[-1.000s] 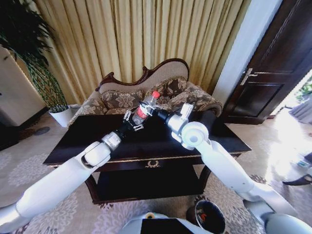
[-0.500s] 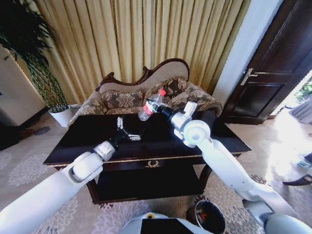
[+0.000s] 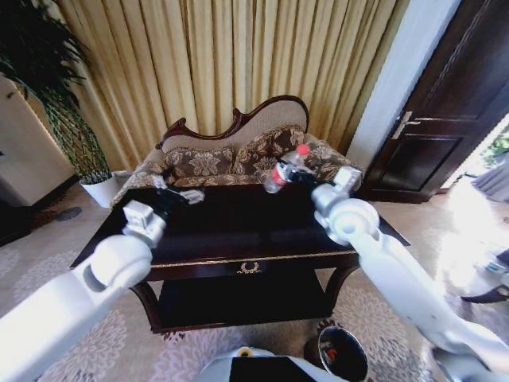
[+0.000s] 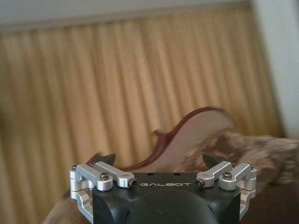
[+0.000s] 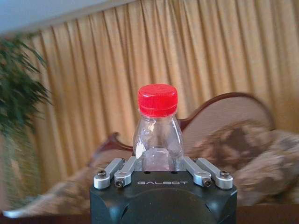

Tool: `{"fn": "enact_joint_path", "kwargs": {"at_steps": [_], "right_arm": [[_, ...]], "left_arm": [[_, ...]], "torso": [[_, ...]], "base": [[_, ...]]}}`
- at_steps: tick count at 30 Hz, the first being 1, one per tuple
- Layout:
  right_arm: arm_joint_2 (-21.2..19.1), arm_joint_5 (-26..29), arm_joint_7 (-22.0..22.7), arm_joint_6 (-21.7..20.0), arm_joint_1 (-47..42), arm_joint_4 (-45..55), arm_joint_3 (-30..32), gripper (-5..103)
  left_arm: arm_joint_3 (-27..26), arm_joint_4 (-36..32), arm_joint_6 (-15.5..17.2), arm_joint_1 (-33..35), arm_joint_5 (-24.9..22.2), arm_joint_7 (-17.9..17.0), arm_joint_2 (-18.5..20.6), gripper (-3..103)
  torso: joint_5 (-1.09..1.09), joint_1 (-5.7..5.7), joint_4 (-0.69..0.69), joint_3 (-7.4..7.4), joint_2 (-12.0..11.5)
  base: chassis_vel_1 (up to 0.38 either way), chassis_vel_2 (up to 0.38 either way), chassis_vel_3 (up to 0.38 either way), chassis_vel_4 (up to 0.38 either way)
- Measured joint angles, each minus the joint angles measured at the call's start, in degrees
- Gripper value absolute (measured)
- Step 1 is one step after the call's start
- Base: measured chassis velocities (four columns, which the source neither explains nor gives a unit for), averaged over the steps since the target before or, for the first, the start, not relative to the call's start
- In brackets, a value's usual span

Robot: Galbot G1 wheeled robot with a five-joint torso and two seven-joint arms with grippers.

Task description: Move to the front of the table and place the trash on the table into the trash bin.

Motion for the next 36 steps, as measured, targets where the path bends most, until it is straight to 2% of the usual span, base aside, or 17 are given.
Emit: {"fn": "enact_joint_path", "kwargs": {"at_steps": [3,4,5,8,9,11,13,14,15,17,18,22,26,30,36], "right_arm": [[-1.27,-3.11,-0.12,0.02,-2.77,0.23,1.54,26],[-1.27,-3.11,-0.12,0.02,-2.77,0.23,1.54,26],[-1.61,-4.99,0.16,-0.01,-4.09,0.27,2.21,26],[-1.84,-7.57,1.07,-0.32,-5.45,0.07,3.05,26],[-1.84,-7.57,1.07,-0.32,-5.45,0.07,3.05,26],[-1.93,-8.56,1.59,-0.84,-6.22,-0.06,3.86,26],[-2.25,-10.36,1.86,-1.54,-7.45,-0.57,5.44,26],[-2.25,-10.36,1.86,-1.54,-7.45,-0.57,5.44,26],[-2.43,-10.87,1.88,-1.68,-7.83,-0.76,6.12,26],[-3.18,-11.72,1.99,-2.4,-9.07,-0.86,8.45,26],[-3.18,-11.72,1.99,-2.4,-9.07,-0.86,8.45,26],[-4.28,-13.96,1.46,-2.52,-13.09,0.49,12.13,26],[-4.3,-15.0,0.93,-2.52,-17.0,2.57,15.22,26],[-3.63,-17.01,0.18,-2.51,-22.63,5.24,19.02,26],[-1.91,-18.64,-0.67,-2.48,-29.76,8.72,23.47,26]], "left_arm": [[-5.57,4.04,1.65,1.34,-2.58,0.89,-0.13,100],[-5.57,4.04,1.65,1.34,-2.58,0.89,-0.13,100],[-9.55,6.91,2.13,2.49,-2.92,3.18,-0.06,100],[-15.77,12.0,2.27,4.67,-2.05,7.7,-0.19,100],[-15.77,12.0,2.27,4.67,-2.05,7.7,-0.19,100],[-18.62,14.85,1.88,5.64,-1.52,9.75,-0.55,100],[-21.25,18.11,0.66,7.16,-0.69,12.67,-0.82,100],[-21.25,18.11,0.66,7.16,-0.69,12.67,-0.82,100],[-22.27,18.94,0.33,8.06,-0.54,14.23,-0.82,100],[-25.58,20.13,-0.74,12.27,-0.14,20.35,-0.91,100],[-25.58,20.13,-0.74,12.27,-0.14,20.35,-0.91,100],[-31.56,17.75,-2.23,20.47,0.43,27.22,-2.14,100],[-35.31,15.21,-3.63,25.11,0.92,29.4,-4.05,100],[-37.96,12.8,-4.07,28.49,1.08,29.0,-6.8,100],[-39.65,10.3,-4.27,30.68,1.03,27.58,-8.65,100]], "torso": [[0.0,0.0,-0.01,0.0,0.0],[0.0,0.0,-0.01,0.0,0.0],[-0.01,0.0,0.01,0.0,0.0],[-0.02,0.0,0.01,0.0,0.0],[-0.02,0.0,0.01,0.0,0.0],[-0.01,0.0,0.03,0.0,0.0],[-0.02,0.0,-0.01,0.0,0.0],[-0.02,0.0,-0.01,0.0,0.0],[-0.01,0.0,-0.01,0.0,0.0],[-0.02,0.01,0.0,0.0,0.0],[-0.02,0.01,0.0,0.0,0.0],[-0.01,0.0,0.0,0.0,0.0],[0.0,0.0,0.01,-0.01,0.0],[-0.02,0.0,-0.01,-0.01,0.0],[0.0,0.0,-0.01,-0.01,0.0]], "base": [[0.0,0.0,0.0,0.0],[0.0,0.0,0.0,0.0],[0.0,0.0,0.0,0.0],[0.0,0.0,0.0,0.0],[0.0,0.0,0.0,0.0],[0.0,0.0,0.0,0.0],[0.0,0.0,0.0,0.0],[0.0,0.0,0.0,0.0],[0.0,0.0,0.0,0.0],[0.0,0.0,0.0,0.0],[0.0,0.0,0.0,0.0],[0.0,0.0,0.0,0.0],[0.0,0.0,0.0,0.0],[0.0,0.0,0.0,0.0],[0.0,0.0,0.0,0.0]]}}
